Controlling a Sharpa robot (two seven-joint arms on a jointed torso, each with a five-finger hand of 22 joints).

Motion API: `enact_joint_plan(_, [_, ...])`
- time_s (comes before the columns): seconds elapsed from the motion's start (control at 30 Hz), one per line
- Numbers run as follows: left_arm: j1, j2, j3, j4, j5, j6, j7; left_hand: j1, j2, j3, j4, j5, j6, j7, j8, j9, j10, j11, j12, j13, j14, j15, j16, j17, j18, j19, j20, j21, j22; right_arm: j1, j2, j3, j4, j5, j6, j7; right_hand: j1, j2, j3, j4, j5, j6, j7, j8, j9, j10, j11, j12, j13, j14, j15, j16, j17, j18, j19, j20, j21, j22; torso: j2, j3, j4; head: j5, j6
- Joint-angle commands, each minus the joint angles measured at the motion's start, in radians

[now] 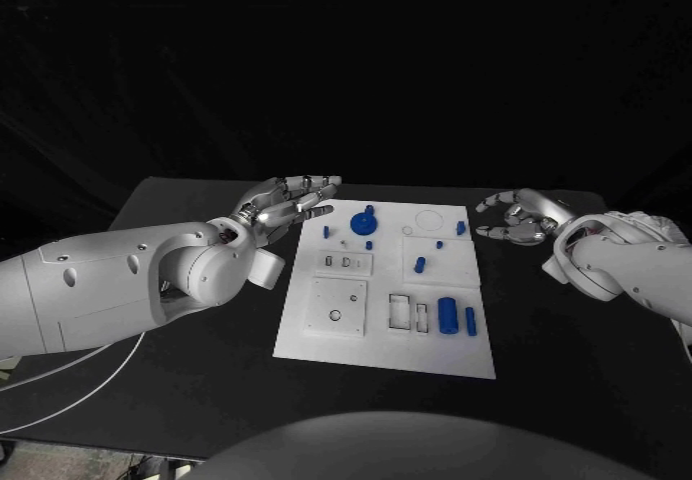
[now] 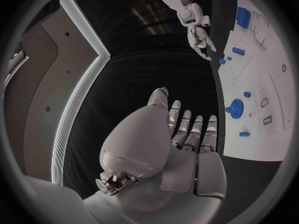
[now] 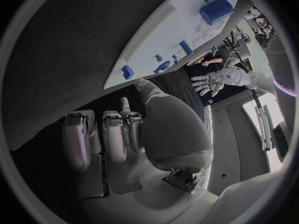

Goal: Assemble the parts on the task board

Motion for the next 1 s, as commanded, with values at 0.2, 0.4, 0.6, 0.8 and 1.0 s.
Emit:
enact_joint_plan(0.2, [-0.001,-0.001,0.001,0.002,-0.005,0.018,0.009,0.008,0.001,0.004,0.000,0.003,0.005,0.004,0.006,0.001,0.006,0.002,0.003,0.001,0.004,-0.003,0.003,0.001,-0.008,0.005,-0.001,0.006,0.001,-0.016,0.030,0.000,-0.032,0.015,0.031,0.028,0.007,-0.004,0.005,0.005,0.056,-0.032,0.003,0.043,0.031,0.106,0.011,0.004,0.263,0.104,0.012,0.003,0.263,-0.003,0.043,0.010,-0.005,0.238,-0.002,-0.0005,0.0021,-0.004,0.000])
enact_joint_plan(0.4, [-0.003,-0.001,0.001,0.002,-0.005,0.019,0.008,0.010,0.001,0.006,-0.002,0.004,0.005,0.004,0.006,0.001,0.006,0.003,0.005,0.002,0.003,-0.004,0.002,0.000,-0.010,0.005,-0.001,0.006,0.001,-0.024,0.049,0.000,-0.055,0.017,0.040,0.025,0.005,-0.004,0.007,0.007,0.063,-0.034,0.006,0.052,0.037,0.106,0.012,0.004,0.263,0.104,0.013,0.003,0.263,-0.003,0.041,0.011,-0.006,0.238,-0.003,-0.0013,0.0024,0.000,0.000])
enact_joint_plan(0.6, [-0.004,-0.001,0.001,0.003,-0.006,0.021,0.007,0.010,0.001,0.006,-0.002,0.004,0.005,0.004,0.006,0.001,0.006,0.003,0.005,0.002,0.003,-0.004,0.002,0.000,-0.010,0.005,-0.001,0.006,0.001,-0.029,0.062,0.000,-0.072,0.025,0.038,0.029,0.006,-0.003,0.010,0.008,0.072,-0.039,0.007,0.060,0.042,0.106,0.014,0.004,0.263,0.104,0.015,0.003,0.263,-0.003,0.041,0.012,-0.007,0.238,-0.004,-0.0020,0.0029,-0.002,0.000])
enact_joint_plan(0.8, [-0.005,-0.005,0.001,0.004,-0.006,0.022,0.005,0.010,0.001,0.006,-0.002,0.004,0.005,0.004,0.006,0.001,0.006,0.003,0.005,0.002,0.003,-0.004,0.002,0.000,-0.010,0.005,-0.001,0.006,0.001,-0.032,0.077,0.001,-0.089,0.029,0.036,0.031,0.006,-0.004,0.010,0.008,0.075,-0.042,0.008,0.062,0.043,0.106,0.014,0.004,0.263,0.104,0.015,0.003,0.263,-0.003,0.042,0.012,-0.006,0.238,-0.004,-0.0022,0.0003,0.009,0.000])
enact_joint_plan(1.0, [-0.005,-0.004,0.001,0.004,-0.006,0.024,0.001,0.011,0.002,0.007,-0.002,0.005,0.006,0.005,0.007,0.001,0.007,0.003,0.007,0.002,0.003,-0.005,0.003,0.001,-0.010,0.005,-0.001,0.006,0.000,-0.033,0.085,0.001,-0.106,0.031,0.040,0.032,0.002,-0.005,0.010,0.010,0.072,-0.049,0.009,0.064,0.044,0.106,0.015,0.004,0.263,0.104,0.016,0.003,0.263,-0.003,0.040,0.013,-0.007,0.237,-0.005,-0.0027,0.0055,0.004,0.000])
